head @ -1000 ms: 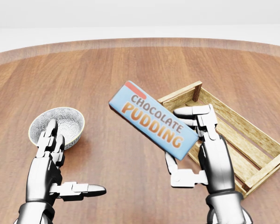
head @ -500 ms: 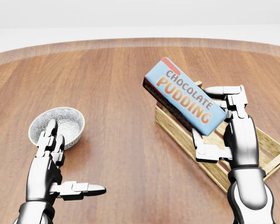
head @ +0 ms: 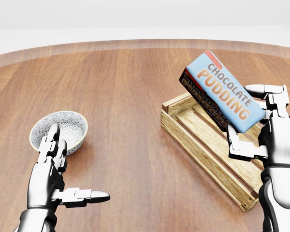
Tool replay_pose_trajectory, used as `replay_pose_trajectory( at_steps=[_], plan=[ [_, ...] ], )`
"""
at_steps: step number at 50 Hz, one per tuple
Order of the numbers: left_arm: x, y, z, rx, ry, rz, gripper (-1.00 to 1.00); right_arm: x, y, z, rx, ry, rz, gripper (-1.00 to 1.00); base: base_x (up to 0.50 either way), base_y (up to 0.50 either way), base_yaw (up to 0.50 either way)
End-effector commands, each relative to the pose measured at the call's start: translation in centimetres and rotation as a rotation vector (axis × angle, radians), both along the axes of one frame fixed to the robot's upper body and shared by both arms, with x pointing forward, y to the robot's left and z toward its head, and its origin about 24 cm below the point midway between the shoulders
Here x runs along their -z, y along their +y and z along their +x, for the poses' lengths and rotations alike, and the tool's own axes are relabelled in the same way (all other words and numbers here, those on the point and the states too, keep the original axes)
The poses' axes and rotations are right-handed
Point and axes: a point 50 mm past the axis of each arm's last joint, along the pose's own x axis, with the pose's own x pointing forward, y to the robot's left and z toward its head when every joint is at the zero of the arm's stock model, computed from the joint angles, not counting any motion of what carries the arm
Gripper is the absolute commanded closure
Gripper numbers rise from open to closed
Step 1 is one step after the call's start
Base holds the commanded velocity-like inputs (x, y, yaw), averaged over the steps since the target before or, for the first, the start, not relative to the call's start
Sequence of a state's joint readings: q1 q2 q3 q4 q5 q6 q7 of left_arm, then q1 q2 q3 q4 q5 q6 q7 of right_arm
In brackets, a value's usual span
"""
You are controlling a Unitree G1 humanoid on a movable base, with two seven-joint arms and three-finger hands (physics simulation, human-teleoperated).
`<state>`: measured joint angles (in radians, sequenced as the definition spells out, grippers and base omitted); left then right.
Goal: Pick up the chocolate pudding and put it in the tray.
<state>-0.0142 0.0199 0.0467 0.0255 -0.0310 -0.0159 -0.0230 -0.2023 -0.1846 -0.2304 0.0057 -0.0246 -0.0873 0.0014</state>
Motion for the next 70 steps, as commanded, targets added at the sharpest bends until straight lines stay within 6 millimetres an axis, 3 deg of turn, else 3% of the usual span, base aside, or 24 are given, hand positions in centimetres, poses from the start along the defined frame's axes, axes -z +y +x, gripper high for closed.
replay_pose_trajectory(
  at_steps=[1,31,70],
  plan=[
    [0.0,-0.1,-0.1,0.009,0.003,0.001,-1.00,0.1,-1.3,-0.3,0.041,-0.005,0.044,1.00,0.00,0.00,0.00],
    [0.0,0.0,0.0,0.008,0.004,0.001,-1.00,1.8,-4.1,-0.8,0.121,0.074,0.073,1.00,0.00,0.00,0.00],
    [0.0,-0.1,-0.1,0.008,0.005,0.001,-1.00,2.3,-7.5,-1.1,0.219,0.100,0.125,1.00,0.00,0.00,0.00]
  ],
)
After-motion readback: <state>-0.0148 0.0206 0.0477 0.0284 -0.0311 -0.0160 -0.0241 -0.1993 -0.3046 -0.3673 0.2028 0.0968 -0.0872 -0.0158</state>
